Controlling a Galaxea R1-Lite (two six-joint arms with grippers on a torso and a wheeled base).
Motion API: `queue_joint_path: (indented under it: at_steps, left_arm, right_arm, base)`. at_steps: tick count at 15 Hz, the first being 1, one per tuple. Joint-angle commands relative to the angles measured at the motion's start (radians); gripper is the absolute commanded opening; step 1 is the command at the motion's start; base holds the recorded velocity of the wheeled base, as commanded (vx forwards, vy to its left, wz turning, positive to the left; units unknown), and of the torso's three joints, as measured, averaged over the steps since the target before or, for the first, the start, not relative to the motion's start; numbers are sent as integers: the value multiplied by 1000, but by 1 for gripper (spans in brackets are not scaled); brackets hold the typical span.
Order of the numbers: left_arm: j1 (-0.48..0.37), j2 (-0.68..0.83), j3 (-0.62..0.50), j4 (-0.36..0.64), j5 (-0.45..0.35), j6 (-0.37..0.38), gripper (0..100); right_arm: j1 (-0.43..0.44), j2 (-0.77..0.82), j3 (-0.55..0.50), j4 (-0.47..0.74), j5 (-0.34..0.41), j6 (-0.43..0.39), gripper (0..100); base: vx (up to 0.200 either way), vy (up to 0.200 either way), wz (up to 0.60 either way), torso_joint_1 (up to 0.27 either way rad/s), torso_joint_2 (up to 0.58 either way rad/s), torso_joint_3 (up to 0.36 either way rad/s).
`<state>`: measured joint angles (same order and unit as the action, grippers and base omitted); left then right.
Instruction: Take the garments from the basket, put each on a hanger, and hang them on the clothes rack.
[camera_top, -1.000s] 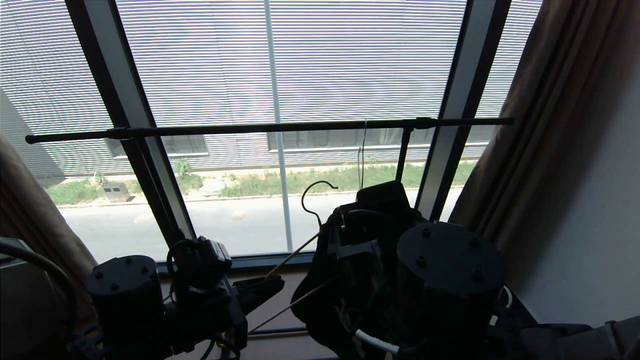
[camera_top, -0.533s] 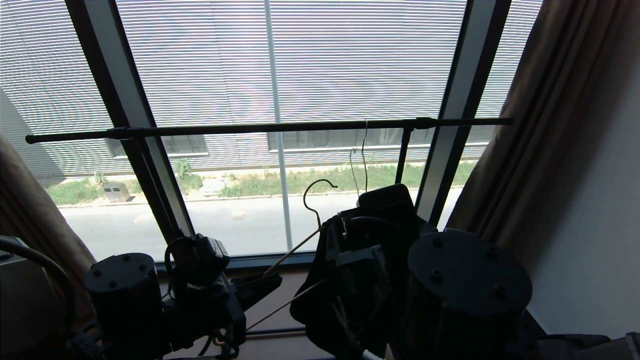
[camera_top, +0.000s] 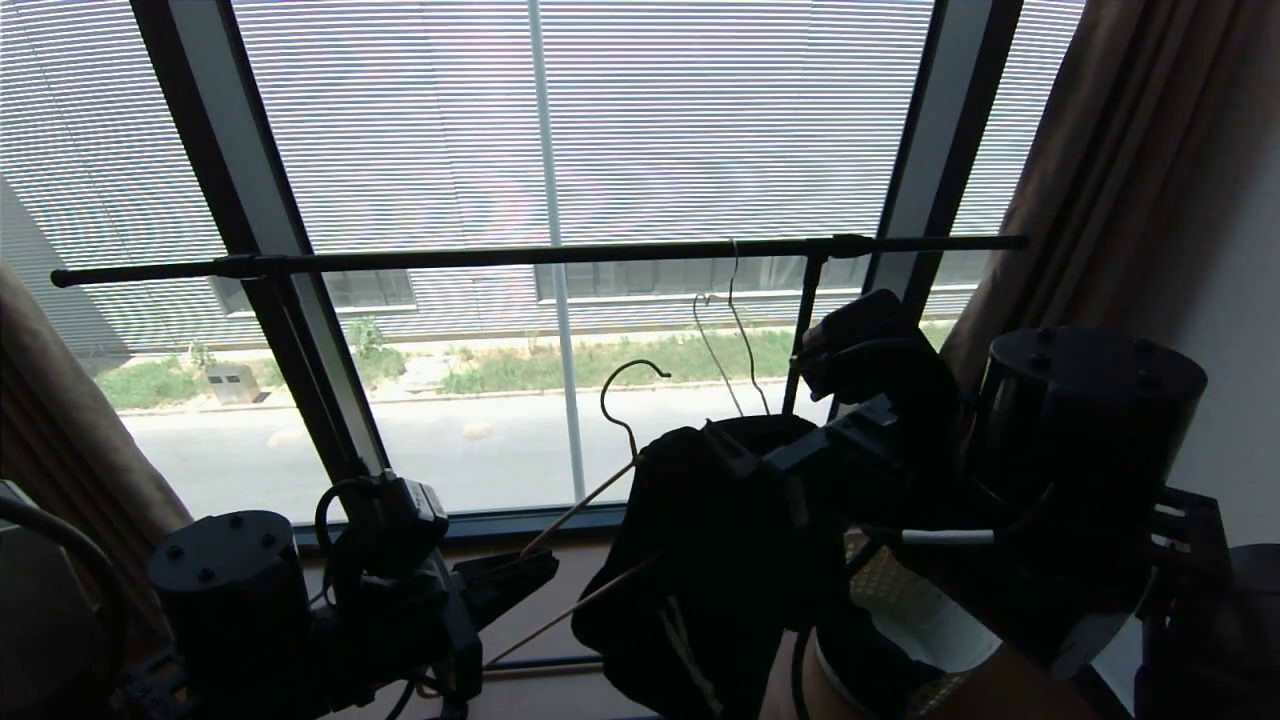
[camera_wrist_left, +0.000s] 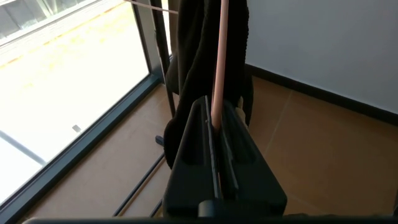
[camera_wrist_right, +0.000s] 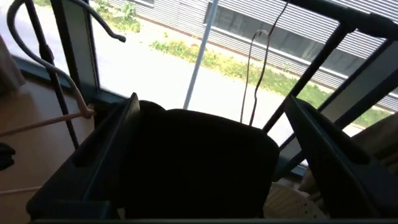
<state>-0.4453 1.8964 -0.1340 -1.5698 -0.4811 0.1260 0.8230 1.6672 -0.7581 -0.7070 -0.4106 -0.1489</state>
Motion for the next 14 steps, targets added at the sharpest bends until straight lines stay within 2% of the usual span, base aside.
queue_joint_path:
  at_steps: [1, 2, 3, 5, 6, 8, 9, 10, 12, 14]
  left_arm:
    - [-3, -17, 14, -1, -7, 1, 0]
    - [-4, -19, 22, -1, -24, 4, 0]
    - [-7, -26, 33, -1, -40, 9, 0]
    - [-24, -42, 44, -1, -47, 9, 0]
    - [-32, -48, 50, -1, -48, 9, 0]
    - [-46, -49, 56, -1, -48, 9, 0]
    - [-53, -49, 57, -1, -50, 11, 0]
    - [-61, -49, 57, -1, -50, 11, 0]
    - [-70, -51, 60, -1, -50, 11, 0]
    - [-82, -51, 62, -1, -50, 11, 0]
  right_arm:
    - [-212, -173, -46, 268, 291, -70, 100]
    - [-254, -179, -109, 397, 408, -115, 100]
    - [-314, -175, -204, 558, 530, -193, 100]
    - [-378, -146, -368, 817, 701, -302, 100]
    - [-424, -83, -517, 1032, 820, -419, 100]
    - [-470, 35, -707, 1308, 925, -633, 100]
    - [-478, 89, -799, 1440, 978, -712, 100]
    - [-478, 140, -894, 1569, 1001, -773, 100]
    - [-459, 204, -1004, 1684, 1006, -787, 100]
    - [-409, 246, -1029, 1693, 1015, -787, 100]
  base:
    - [0, 0, 0, 0, 0, 0]
    - [0, 0, 0, 0, 0, 0]
    - [0, 0, 0, 0, 0, 0]
    - [0, 0, 0, 0, 0, 0]
    - [0, 0, 0, 0, 0, 0]
    - [0, 0, 0, 0, 0, 0]
    - [0, 0, 0, 0, 0, 0]
    - [0, 0, 0, 0, 0, 0]
    - [0, 0, 0, 0, 0, 0]
    - [0, 0, 0, 0, 0, 0]
